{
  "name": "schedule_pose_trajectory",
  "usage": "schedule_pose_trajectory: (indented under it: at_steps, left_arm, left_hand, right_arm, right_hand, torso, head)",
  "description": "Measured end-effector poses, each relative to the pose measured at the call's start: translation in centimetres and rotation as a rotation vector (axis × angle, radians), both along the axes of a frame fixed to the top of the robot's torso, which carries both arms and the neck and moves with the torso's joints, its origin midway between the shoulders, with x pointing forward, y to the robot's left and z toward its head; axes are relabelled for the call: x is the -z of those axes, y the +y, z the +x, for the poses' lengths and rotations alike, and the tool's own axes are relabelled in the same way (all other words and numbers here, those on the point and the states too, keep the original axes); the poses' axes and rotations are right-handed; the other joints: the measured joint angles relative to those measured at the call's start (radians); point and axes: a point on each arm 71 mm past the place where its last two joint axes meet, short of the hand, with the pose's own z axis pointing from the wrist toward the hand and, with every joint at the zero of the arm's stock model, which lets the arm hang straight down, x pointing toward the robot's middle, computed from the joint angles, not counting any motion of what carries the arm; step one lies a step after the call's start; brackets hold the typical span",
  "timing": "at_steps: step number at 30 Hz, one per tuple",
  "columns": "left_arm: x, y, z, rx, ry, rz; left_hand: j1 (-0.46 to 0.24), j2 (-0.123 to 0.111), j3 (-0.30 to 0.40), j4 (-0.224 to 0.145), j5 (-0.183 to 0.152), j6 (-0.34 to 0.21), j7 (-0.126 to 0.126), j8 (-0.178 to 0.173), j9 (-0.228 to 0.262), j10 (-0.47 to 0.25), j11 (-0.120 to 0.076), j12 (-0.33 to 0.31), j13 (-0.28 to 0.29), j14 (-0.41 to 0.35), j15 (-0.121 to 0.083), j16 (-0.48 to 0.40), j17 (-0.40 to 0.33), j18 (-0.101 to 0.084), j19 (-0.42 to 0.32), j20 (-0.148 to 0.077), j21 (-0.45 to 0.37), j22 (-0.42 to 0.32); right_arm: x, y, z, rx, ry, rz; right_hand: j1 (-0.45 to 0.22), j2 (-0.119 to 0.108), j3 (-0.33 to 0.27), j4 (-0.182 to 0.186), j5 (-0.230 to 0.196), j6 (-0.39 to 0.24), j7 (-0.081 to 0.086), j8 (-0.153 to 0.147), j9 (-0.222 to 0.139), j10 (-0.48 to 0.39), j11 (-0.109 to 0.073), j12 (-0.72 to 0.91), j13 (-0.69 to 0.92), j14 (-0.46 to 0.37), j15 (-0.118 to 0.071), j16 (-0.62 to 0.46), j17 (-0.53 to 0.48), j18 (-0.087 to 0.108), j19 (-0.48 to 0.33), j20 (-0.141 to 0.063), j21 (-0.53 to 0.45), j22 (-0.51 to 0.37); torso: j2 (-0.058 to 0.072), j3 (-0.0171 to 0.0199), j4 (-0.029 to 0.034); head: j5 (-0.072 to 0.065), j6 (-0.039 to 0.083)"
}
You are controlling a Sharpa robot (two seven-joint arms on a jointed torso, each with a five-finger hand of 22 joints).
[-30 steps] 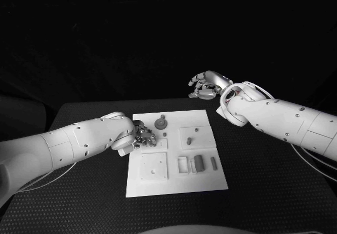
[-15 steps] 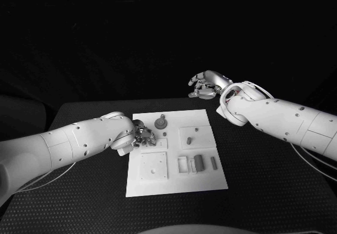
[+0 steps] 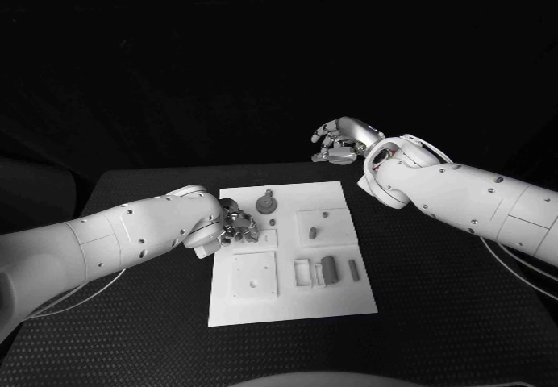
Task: Assemble the parts on the task board
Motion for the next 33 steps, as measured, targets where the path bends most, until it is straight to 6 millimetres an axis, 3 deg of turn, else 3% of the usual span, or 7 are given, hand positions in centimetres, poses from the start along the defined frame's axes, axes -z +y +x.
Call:
schedule_pose_trajectory:
  at_steps: [33]
  left_arm:
    - [0.03, -0.14, 0.09, 0.005, -0.006, -0.005]
  left_hand:
    - [-0.004, 0.004, 0.002, 0.002, -0.016, 0.0, 0.0, 0.004, 0.0, 0.0, 0.0, 0.005, -0.008, 0.0, 0.0, 0.004, -0.009, 0.0, -0.002, 0.002, 0.004, 0.0]
  right_arm:
    - [0.05, 0.18, 0.04, -0.004, 0.004, -0.001]
  right_hand:
    - [0.0, 0.0, 0.0, 0.0, 0.0, -0.003, -0.001, 0.0, 0.0, 0.0, 0.0, 0.0, 0.001, 0.0, 0.0, 0.0, 0.0, 0.0, 0.0, 0.0, 0.0, 0.001]
  torso:
    - [0.0, 0.0002, -0.0005]
  head:
    - [-0.003, 0.001]
